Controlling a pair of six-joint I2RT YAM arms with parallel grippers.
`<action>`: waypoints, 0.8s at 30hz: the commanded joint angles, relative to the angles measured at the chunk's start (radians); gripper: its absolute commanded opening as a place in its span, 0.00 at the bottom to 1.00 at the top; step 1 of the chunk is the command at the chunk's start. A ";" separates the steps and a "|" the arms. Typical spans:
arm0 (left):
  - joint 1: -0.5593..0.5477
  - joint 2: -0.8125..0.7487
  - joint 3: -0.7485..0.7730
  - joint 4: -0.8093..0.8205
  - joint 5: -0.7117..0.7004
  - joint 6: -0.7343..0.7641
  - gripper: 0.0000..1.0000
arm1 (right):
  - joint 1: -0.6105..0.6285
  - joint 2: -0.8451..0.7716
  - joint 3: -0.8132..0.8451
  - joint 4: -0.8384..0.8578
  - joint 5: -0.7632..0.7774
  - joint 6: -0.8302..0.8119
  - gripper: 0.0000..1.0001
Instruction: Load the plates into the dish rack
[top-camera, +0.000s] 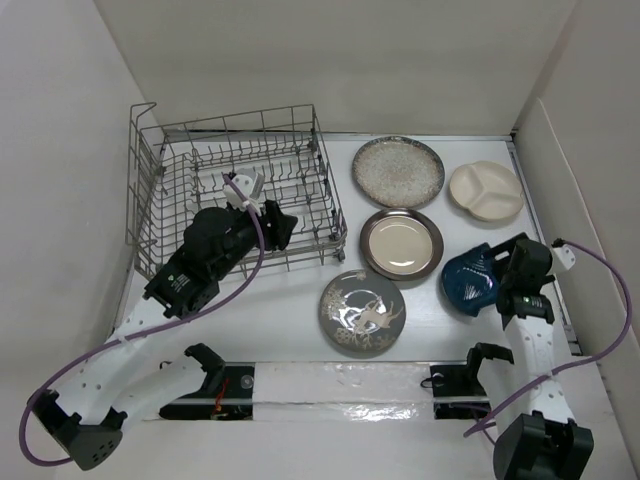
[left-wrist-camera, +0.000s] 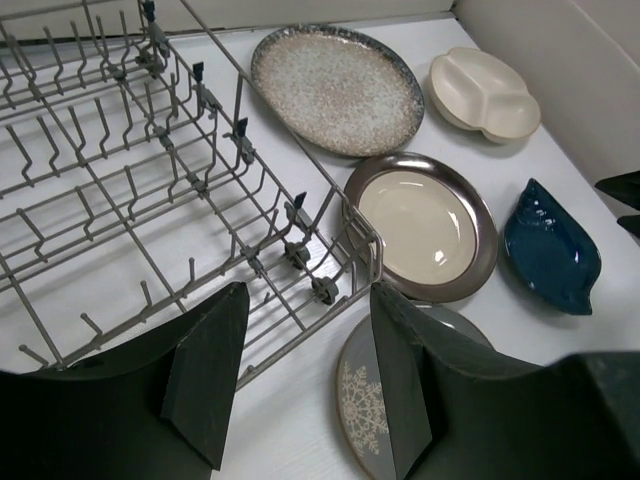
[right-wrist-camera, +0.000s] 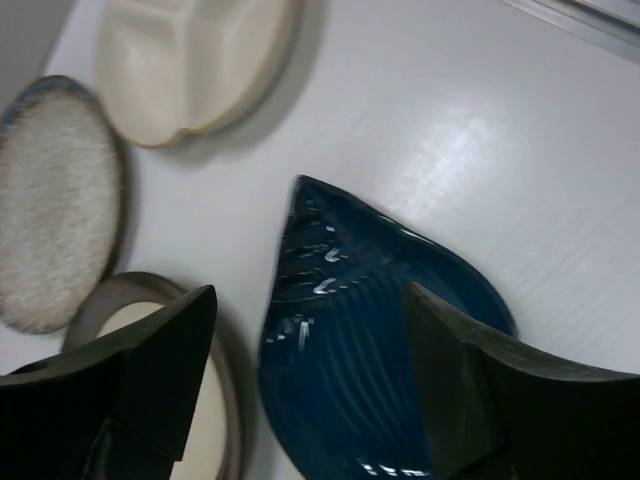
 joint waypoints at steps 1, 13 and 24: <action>0.004 -0.031 -0.024 0.040 0.034 0.013 0.49 | -0.026 -0.012 -0.019 -0.002 0.102 0.031 0.82; 0.004 -0.105 -0.068 0.082 0.095 0.012 0.50 | -0.182 0.206 -0.039 0.027 -0.180 0.040 0.91; 0.004 -0.113 -0.068 0.072 0.079 0.015 0.51 | -0.191 0.373 -0.088 0.075 -0.294 0.086 0.89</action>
